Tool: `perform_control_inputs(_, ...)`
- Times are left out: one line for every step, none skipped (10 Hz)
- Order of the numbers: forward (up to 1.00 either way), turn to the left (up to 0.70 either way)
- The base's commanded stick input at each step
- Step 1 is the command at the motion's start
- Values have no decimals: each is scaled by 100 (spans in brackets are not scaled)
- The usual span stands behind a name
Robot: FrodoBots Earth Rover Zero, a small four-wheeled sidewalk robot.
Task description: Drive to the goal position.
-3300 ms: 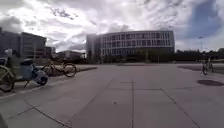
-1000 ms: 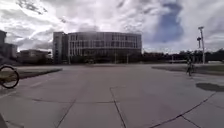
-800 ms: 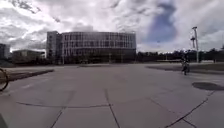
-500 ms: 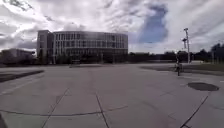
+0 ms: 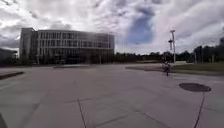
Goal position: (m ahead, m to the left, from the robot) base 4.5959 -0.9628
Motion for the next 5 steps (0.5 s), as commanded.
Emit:
perform_control_inputs(70,-7)
perform_control_inputs(70,1)
perform_control_inputs(70,1)
perform_control_inputs(70,1)
perform_control_inputs(70,1)
